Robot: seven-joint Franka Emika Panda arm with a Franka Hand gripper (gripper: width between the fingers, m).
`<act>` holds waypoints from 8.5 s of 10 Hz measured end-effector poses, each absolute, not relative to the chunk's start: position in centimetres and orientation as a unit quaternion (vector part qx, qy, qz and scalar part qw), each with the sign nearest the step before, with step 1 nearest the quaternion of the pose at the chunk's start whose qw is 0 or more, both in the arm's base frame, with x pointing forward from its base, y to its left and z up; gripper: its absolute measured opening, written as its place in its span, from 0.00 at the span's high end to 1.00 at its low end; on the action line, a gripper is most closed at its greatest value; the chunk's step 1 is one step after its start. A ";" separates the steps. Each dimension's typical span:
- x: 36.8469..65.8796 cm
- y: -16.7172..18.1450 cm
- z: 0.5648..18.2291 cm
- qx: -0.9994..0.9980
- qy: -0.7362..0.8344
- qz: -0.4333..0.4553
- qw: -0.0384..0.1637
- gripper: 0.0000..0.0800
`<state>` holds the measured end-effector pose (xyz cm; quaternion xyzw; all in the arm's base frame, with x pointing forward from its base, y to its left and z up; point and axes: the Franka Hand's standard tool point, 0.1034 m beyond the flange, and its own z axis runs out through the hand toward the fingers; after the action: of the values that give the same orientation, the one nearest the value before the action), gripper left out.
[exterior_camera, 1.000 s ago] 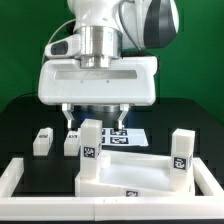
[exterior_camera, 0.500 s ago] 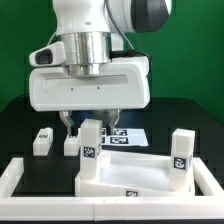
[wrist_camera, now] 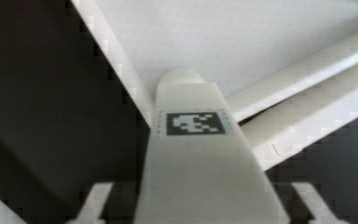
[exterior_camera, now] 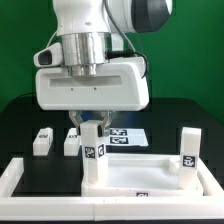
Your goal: Assemble desk
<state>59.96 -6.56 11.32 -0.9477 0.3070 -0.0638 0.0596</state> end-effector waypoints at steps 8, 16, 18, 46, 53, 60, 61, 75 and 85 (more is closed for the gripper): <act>62.1 -4.6 11.2 -0.783 0.613 -0.015 0.105 0.50; 62.0 -4.3 10.9 -0.984 0.161 -0.049 0.061 0.19; 62.9 -4.7 11.1 -0.996 0.053 -0.059 0.044 0.19; 63.3 -4.8 10.5 -0.997 -0.056 -0.018 0.043 0.50; 63.4 -5.1 10.6 -0.899 0.435 0.005 0.057 0.64; 63.4 -4.4 10.3 -0.776 0.626 0.025 0.077 0.54; 63.6 -4.9 10.3 -0.833 0.547 0.008 0.080 0.37; 63.7 -5.7 10.2 -0.987 0.150 -0.037 0.044 0.64; 63.4 -5.3 10.2 -0.677 0.729 0.042 0.090 0.64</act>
Offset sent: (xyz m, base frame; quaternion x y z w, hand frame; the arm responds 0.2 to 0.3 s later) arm 0.0169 0.0180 -0.0060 0.0407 -0.0840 0.4238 0.9009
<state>63.42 -5.29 10.22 -0.6772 0.7290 0.0422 0.0901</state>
